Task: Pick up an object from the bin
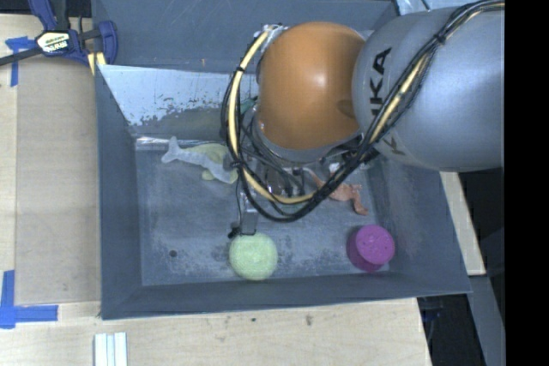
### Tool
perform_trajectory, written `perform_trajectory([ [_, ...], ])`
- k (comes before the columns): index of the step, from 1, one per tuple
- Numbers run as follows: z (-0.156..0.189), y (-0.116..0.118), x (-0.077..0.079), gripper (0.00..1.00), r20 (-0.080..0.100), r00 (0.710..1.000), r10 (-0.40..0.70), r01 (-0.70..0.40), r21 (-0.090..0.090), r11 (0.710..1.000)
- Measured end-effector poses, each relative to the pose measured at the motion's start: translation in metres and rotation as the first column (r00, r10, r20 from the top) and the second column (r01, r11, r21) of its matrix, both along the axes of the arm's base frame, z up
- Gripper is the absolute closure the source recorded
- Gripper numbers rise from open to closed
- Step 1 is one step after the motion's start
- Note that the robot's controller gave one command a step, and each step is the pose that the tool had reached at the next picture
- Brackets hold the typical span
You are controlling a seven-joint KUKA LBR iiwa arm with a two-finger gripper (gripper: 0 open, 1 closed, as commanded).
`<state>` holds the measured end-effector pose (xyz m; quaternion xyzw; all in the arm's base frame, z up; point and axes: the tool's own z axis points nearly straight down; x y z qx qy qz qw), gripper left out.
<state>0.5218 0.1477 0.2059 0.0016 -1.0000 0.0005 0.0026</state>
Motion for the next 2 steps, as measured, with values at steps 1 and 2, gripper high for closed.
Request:
perform_trajectory([
  [1, 0.005, -0.001, 0.001, 0.00, 0.008, 1.000, -0.003, 0.003, 0.002, 1.000],
  [2, -0.069, -0.029, -0.019, 0.00, 0.011, 0.997, 0.080, -0.080, 0.002, 0.997],
])
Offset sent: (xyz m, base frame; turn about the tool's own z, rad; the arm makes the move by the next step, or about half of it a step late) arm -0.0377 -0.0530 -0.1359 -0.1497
